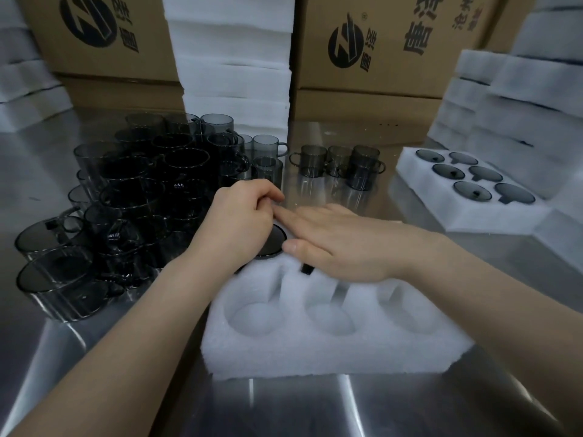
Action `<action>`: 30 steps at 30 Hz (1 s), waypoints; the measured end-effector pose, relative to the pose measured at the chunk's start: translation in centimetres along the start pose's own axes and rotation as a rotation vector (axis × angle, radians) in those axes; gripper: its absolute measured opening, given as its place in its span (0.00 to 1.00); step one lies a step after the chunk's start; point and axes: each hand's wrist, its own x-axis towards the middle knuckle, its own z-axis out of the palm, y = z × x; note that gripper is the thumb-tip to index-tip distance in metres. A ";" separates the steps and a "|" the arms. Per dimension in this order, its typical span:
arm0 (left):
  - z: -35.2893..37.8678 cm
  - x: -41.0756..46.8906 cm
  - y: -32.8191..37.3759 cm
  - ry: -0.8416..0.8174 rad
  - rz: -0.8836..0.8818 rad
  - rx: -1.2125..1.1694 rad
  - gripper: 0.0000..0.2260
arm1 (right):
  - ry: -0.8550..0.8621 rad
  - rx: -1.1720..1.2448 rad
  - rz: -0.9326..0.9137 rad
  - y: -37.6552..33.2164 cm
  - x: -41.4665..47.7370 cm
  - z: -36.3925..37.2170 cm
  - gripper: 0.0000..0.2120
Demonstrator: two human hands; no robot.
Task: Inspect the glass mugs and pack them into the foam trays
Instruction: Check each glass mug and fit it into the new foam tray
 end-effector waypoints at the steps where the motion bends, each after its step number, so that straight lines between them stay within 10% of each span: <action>1: 0.0 0.0 0.0 0.000 -0.001 0.001 0.14 | -0.007 -0.034 -0.006 0.1 -0.1 0.2 0.32; 10: -0.1 0.0 0.1 -0.008 -0.016 0.009 0.15 | 0.012 0.020 -0.022 0.0 0.0 0.2 0.40; 15: 0.1 -0.2 0.1 -0.005 -0.042 -0.012 0.15 | 0.513 0.767 0.101 5.0 1.8 -0.5 0.11; 18: 0.1 -0.2 0.1 -0.007 -0.032 0.015 0.14 | 0.724 0.517 0.487 10.9 4.1 -0.8 0.12; 22: -0.1 -0.5 0.3 -0.018 -0.020 0.072 0.13 | 0.443 0.271 0.781 16.1 5.4 0.6 0.23; 30: -0.1 -0.6 0.4 -0.010 0.001 0.087 0.11 | 0.744 0.338 0.722 15.2 4.6 1.5 0.05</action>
